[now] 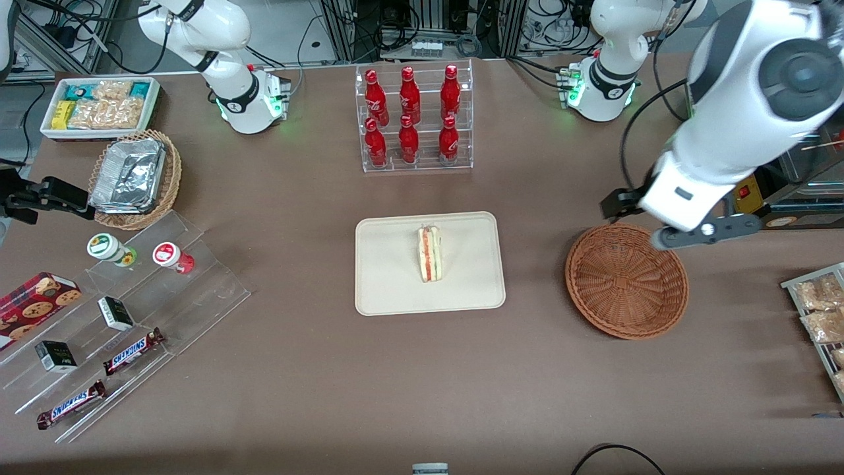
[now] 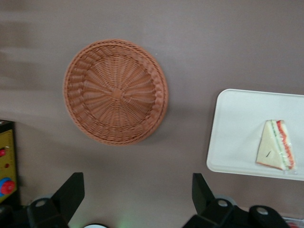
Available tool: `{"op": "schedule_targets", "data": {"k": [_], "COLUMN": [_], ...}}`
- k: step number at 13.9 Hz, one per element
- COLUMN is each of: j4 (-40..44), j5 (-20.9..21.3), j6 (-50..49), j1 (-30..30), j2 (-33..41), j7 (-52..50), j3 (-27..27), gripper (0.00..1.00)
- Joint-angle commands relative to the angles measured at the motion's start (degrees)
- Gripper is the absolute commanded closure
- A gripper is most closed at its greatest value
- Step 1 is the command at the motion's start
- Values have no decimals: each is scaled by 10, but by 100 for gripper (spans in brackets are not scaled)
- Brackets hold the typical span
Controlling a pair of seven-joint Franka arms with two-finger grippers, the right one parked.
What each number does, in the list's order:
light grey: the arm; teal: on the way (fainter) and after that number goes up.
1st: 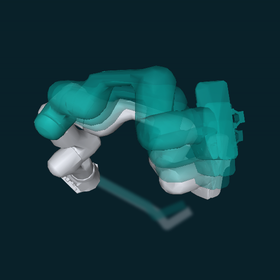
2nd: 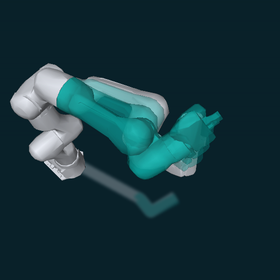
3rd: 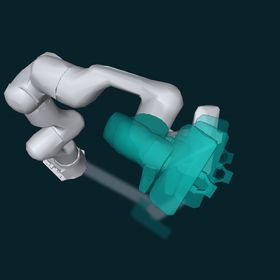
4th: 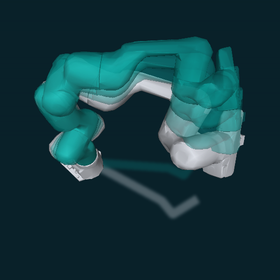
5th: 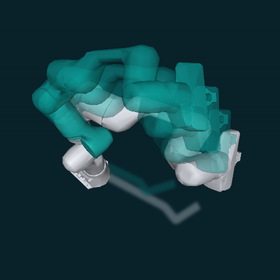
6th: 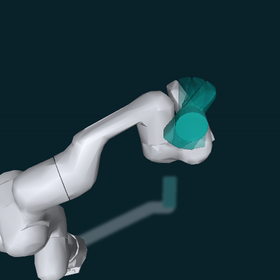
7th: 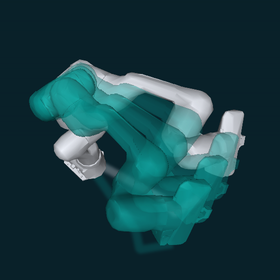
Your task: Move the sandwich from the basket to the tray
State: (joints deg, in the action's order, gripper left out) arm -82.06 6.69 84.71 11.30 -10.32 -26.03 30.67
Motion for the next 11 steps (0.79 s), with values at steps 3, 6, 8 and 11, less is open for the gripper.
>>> {"op": "schedule_targets", "data": {"k": [3,6,8,11], "j4": [-35,-74,-120,-166], "j5": [-29,-42,-47,-48], "j6": [-16,-11,8,32], "j1": [5,-100,-145,-173], "j2": [54,96,132,166], "j7": [97,132,148,157], "j3": [-61,-194,-251,-284], "gripper": [0,0,0,0]}}
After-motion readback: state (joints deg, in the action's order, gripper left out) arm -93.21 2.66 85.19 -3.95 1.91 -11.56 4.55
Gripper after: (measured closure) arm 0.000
